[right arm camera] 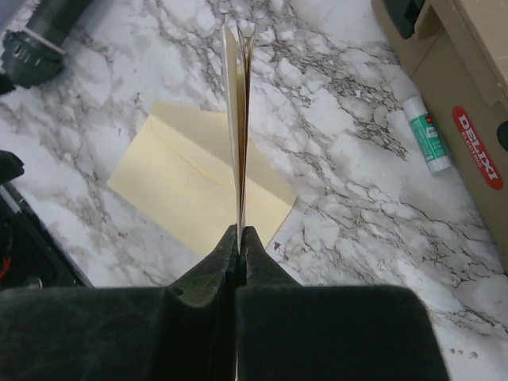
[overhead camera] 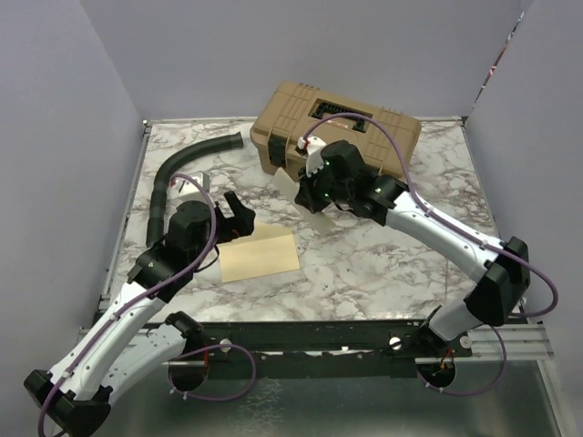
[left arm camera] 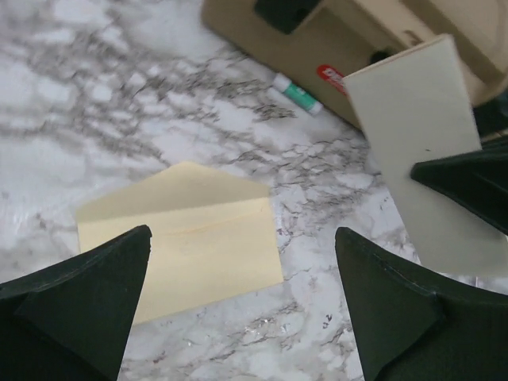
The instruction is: Place the letter into the envelope and seal it
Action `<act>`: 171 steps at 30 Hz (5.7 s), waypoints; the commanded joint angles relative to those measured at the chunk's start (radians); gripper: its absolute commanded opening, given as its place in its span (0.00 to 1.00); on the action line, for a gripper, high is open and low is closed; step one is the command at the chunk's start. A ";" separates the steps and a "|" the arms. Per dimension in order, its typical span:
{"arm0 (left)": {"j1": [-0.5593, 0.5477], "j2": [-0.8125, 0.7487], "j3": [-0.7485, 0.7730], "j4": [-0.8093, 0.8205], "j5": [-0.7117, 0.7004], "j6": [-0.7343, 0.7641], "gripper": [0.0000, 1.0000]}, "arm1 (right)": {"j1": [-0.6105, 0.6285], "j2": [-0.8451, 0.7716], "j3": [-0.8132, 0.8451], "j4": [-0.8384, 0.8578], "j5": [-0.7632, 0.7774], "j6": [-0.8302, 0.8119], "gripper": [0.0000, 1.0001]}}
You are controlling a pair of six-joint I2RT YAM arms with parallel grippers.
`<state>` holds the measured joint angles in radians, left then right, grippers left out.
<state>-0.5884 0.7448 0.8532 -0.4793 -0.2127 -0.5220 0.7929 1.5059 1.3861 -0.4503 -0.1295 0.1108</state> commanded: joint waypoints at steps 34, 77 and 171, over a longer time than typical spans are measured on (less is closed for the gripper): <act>0.090 0.372 -0.446 0.208 -0.202 -0.485 0.87 | 0.006 0.387 0.192 -0.067 0.045 0.031 0.00; 0.146 0.660 -0.052 0.195 0.003 -0.234 0.88 | 0.006 0.044 -0.178 -0.198 0.124 0.236 0.00; 0.136 0.623 -0.319 0.283 0.517 -0.655 0.24 | -0.026 0.119 -0.899 1.047 0.145 0.852 0.00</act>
<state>-0.4473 1.3891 0.5640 -0.2161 0.2813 -1.0882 0.7601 1.6100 0.5148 0.5232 0.0284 0.8913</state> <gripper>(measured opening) 0.251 0.005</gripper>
